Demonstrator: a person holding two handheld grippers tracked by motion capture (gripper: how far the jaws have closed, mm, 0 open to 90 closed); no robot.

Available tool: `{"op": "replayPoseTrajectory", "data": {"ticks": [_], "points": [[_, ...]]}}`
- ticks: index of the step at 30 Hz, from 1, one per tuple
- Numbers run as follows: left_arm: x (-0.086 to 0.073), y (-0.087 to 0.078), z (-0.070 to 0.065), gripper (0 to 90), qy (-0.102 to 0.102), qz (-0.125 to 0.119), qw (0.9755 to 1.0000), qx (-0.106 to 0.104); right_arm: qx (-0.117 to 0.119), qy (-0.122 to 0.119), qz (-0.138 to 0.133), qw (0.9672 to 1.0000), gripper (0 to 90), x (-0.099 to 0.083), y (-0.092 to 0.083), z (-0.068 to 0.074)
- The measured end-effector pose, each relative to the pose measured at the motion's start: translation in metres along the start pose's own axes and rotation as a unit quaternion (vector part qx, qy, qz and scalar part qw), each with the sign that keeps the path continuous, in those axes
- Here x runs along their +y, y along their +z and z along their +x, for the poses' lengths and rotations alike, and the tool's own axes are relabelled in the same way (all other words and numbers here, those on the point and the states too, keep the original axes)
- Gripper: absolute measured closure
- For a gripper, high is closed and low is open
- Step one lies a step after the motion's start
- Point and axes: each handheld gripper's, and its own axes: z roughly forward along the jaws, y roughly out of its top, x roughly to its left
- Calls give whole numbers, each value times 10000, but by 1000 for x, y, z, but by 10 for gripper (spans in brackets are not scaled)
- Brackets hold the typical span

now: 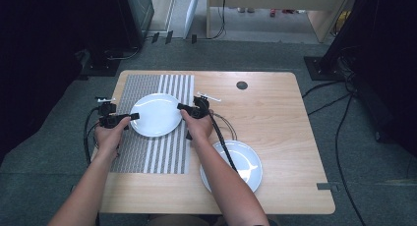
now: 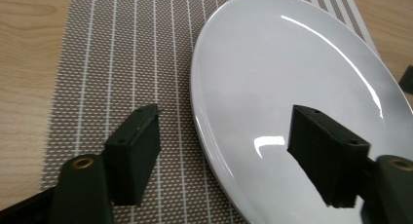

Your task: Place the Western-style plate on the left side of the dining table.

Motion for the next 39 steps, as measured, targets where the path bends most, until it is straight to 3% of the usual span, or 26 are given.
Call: {"op": "replayPoseTrajectory", "data": {"ticks": [2,4,7,9,13,16,24,28,32,39], "points": [[0,-8,0,231,53,-101,9999,27,-11,-163,-120,9998,499,5,-6,2],[-2,-16,0,211,106,-253,9996,-76,-153,-434,-212,9987,495,10,-13,5],[-6,-29,-2,189,194,-495,9984,-203,98,-425,107,9990,406,21,-28,8],[-10,-36,-4,189,181,-590,9977,-275,161,-555,170,9982,349,27,-39,9],[-20,-42,-12,189,366,-644,9969,-254,130,-1158,171,9930,313,30,-64,7],[-28,-46,-18,189,516,-618,9965,-238,161,-1212,167,9924,302,31,-78,1],[-44,-60,-28,182,656,-632,9951,-383,118,-1321,192,9910,298,31,-110,-9],[-54,-67,-33,174,751,-740,9938,-365,319,-1467,306,9882,300,30,-128,-14],[-63,-74,-34,166,792,-799,9929,-385,368,-1552,274,9868,295,29,-144,-22],[-83,-85,-35,152,862,-844,9914,-515,170,-1712,140,9850,280,27,-173,-41]]}}
